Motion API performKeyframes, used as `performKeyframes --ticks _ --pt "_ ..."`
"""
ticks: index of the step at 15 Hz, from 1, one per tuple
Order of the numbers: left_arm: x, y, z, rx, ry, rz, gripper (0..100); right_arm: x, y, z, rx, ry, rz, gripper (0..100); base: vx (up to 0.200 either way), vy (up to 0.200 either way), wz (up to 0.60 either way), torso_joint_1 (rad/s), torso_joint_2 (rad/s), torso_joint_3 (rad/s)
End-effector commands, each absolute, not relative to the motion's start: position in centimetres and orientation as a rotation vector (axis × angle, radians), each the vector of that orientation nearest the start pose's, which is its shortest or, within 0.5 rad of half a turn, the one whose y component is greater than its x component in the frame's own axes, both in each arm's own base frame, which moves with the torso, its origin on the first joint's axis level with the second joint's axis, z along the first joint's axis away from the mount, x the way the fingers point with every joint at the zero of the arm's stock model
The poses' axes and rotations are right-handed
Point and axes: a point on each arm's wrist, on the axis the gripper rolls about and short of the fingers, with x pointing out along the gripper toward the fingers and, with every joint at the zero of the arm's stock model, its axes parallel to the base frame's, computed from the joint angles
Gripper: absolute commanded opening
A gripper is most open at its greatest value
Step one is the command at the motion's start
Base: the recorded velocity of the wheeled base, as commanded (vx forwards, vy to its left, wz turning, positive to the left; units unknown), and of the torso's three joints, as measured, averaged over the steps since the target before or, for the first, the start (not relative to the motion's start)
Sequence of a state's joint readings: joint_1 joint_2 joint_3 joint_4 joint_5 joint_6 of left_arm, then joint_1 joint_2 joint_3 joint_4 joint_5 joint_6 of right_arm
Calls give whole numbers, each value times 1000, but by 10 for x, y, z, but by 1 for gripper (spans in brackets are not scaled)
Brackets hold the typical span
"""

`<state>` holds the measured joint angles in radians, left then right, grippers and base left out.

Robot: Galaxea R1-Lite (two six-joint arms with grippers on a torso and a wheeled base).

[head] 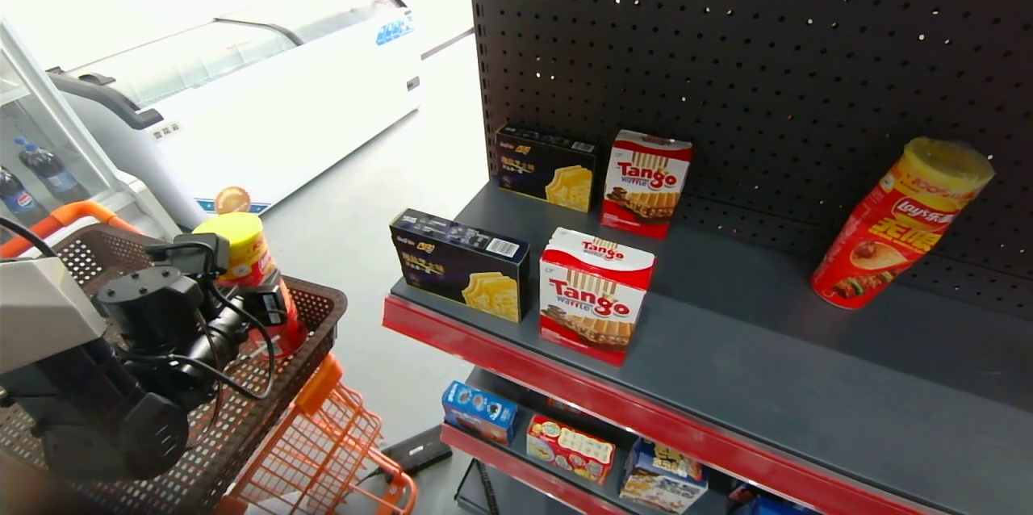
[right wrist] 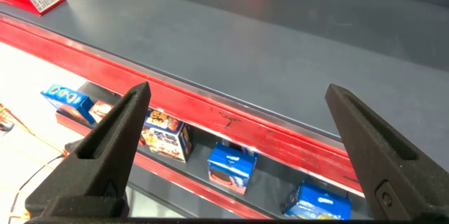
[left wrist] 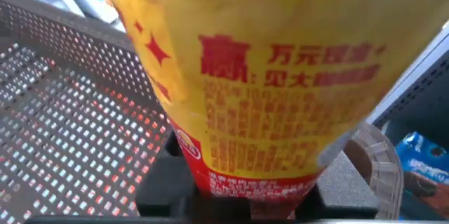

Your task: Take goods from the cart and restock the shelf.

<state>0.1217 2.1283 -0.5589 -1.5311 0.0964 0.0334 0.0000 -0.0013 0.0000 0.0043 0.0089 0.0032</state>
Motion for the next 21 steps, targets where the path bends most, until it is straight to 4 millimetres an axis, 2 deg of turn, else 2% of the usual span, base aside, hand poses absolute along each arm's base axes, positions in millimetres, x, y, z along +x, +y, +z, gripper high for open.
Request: performKeyframes --ticks 1,2,3,4,5,6,8,9,13,14,15,16,20,21 --pt "326 35 112 45 -63 185 0 -23 0 75 3 5 9 100 0 0 0 0 0 0" --pt "319 33 124 47 -80 143 0 -23 0 75 3 3 9 100 0 0 0 0 0 0" --pt "319 33 124 47 -80 143 0 -23 0 75 3 3 9 100 0 0 0 0 0 0" --pt "315 29 144 77 -159 90 0 -23 0 75 3 3 9 100 0 0 0 0 0 0" --pt "313 28 149 88 -181 81 0 -23 0 75 3 5 9 100 0 0 0 0 0 0" --pt "299 20 170 91 -228 40 0 -23 0 75 3 3 9 100 0 0 0 0 0 0" --pt "292 18 181 92 -215 21 0 -23 0 75 3 5 9 100 0 0 0 0 0 0" --pt "279 8 195 91 -204 -49 0 -23 0 75 3 5 9 100 0 0 0 0 0 0" --pt "245 -37 220 57 -186 -273 0 -23 0 75 3 5 9 100 0 0 0 0 0 0" --pt "234 -47 222 19 -170 -323 0 -23 0 75 3 3 9 100 0 0 0 0 0 0" --pt "233 -48 222 13 -165 -331 0 -23 0 75 3 5 9 100 0 0 0 0 0 0" --pt "217 -64 222 -5 -121 -417 0 -23 0 75 3 5 9 100 0 0 0 0 0 0" --pt "195 -77 218 -8 -70 -557 0 -23 0 75 3 5 9 100 0 0 0 0 0 0" --pt "191 -78 211 1 -56 -584 0 -23 0 75 3 5 9 100 0 0 0 0 0 0"
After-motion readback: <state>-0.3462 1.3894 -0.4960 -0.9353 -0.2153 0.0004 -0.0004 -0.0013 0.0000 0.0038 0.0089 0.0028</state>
